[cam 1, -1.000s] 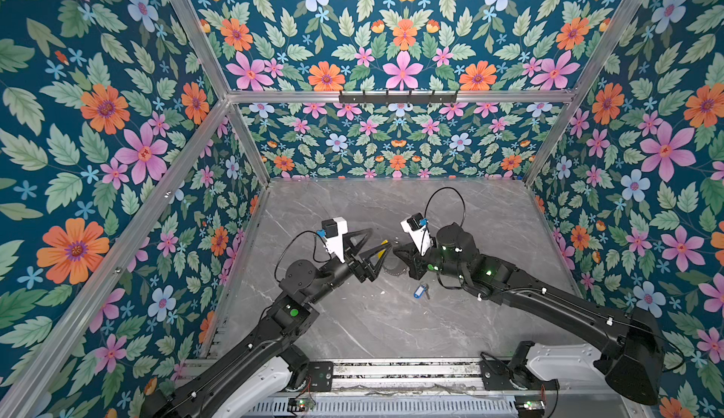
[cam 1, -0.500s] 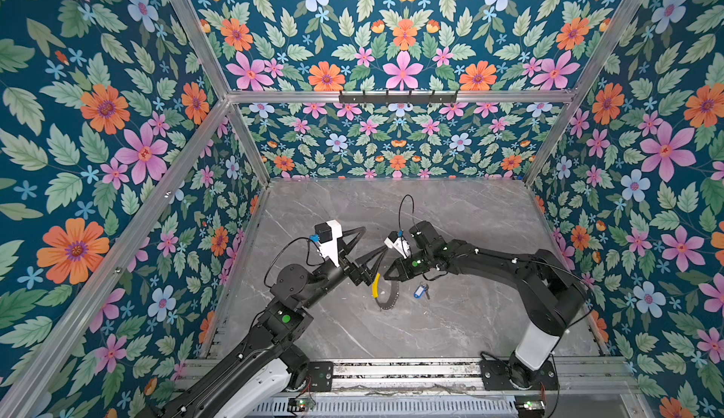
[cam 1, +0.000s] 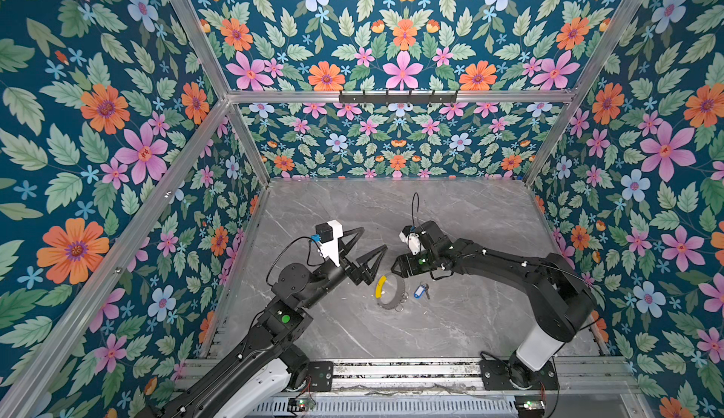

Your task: Remove the keys from the keyring

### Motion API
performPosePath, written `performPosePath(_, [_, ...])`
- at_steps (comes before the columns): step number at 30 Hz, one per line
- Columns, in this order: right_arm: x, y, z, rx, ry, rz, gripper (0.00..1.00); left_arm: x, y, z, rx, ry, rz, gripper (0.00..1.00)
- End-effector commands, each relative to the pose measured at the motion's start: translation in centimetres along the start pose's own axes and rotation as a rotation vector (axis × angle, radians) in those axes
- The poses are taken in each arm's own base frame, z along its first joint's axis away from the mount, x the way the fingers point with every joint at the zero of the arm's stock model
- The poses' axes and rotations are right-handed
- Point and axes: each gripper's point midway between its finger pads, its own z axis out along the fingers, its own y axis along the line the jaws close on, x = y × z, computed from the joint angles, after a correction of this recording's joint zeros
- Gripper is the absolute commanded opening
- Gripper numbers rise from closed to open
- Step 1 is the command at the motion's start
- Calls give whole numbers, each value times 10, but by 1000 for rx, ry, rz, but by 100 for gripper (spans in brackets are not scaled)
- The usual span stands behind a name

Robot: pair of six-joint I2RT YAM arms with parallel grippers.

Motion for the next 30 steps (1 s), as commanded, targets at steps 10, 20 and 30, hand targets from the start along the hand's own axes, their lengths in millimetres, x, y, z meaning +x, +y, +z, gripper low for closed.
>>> performPosePath(10, [-37,-20,-105,201,-422,-13,86,11,94,12,-477,-11,226,100])
performPosePath(20, [-32,-55,-151,384,-579,93,99,22,239,-38,-1011,0,415,100])
performPosePath(30, [-36,-56,-171,409,-641,71,99,85,332,-103,-1238,218,477,100])
